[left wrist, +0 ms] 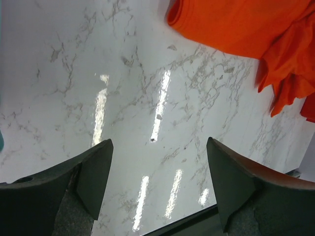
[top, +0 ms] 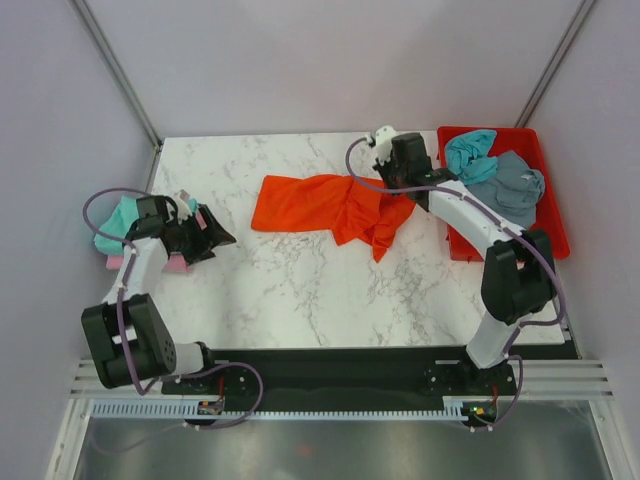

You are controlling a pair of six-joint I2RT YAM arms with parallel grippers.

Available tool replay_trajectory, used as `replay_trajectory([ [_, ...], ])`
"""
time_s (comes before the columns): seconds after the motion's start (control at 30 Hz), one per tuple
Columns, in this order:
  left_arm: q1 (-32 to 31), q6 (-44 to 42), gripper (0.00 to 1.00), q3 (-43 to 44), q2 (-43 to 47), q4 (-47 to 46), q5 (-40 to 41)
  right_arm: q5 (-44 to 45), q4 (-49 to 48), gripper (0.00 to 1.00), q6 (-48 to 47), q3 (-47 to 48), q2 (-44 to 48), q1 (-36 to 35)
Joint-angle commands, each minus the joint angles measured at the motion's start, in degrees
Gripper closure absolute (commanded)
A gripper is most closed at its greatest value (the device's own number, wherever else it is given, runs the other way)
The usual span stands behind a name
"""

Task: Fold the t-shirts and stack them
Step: Flatten the tshirt out

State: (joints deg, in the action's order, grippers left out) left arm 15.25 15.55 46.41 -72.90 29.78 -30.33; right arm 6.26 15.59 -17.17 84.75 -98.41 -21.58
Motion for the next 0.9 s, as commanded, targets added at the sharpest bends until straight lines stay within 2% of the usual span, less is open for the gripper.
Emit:
replay_trajectory([
  [0.0,-1.18,2.11,0.15,9.36,-6.69,-0.86,-2.02,-2.83,2.25,1.0,3.98,-4.93,0.41,-0.39],
  [0.1,-4.07,2.11,0.15,16.31,-13.98,-0.86,-2.02,-3.98,2.16,1.0,4.77,-5.47,-0.02,-0.39],
  [0.23,-9.52,-4.73,0.13,24.94,-23.5,2.82,0.97,-1.79,2.25,1.0,4.78,-4.68,-0.99,-0.48],
  [0.27,-10.58,-6.13,0.12,27.65,-24.9,3.35,2.36,-1.26,2.51,0.93,4.69,-3.9,-1.25,-0.39],
  [0.3,-12.15,-6.67,0.12,28.98,-27.96,3.7,2.73,-0.3,2.68,0.79,4.08,-3.46,-1.26,-0.39],
  [0.33,-12.86,-7.37,0.12,30.13,-29.21,4.66,3.42,-0.02,3.21,0.42,3.46,-2.93,-1.08,-0.48],
  [0.37,-13.31,-7.64,0.12,32.05,-30.53,5.11,3.69,0.24,3.47,0.28,2.67,-2.05,-0.21,-0.65],
  [0.4,-14.18,-7.73,0.12,32.77,-31.41,5.37,4.04,0.15,3.39,0.21,0.84,-1.78,0.41,-0.83],
  [0.5,-14.54,-8.26,0.14,33.74,-33.18,5.9,6.06,-2.03,3.48,0.18,-3.12,-1.43,3.92,-2.49],
  [0.63,-14.54,-7.47,0.14,33.57,-33.8,5.99,6.24,-15.54,5.84,0.19,-4.98,-3.09,6.56,-5.21],
  [0.73,-14.54,-7.38,0.14,32.87,-33.01,6.25,6.42,-20.04,8.3,0.21,-7.34,-4.77,4.38,-7.93],
  [0.87,-16.12,-7.55,0.14,31.38,-30.2,6.43,6.94,-23.21,13.74,0.24,-12.26,-1.54,-5.09,-10.49],
])
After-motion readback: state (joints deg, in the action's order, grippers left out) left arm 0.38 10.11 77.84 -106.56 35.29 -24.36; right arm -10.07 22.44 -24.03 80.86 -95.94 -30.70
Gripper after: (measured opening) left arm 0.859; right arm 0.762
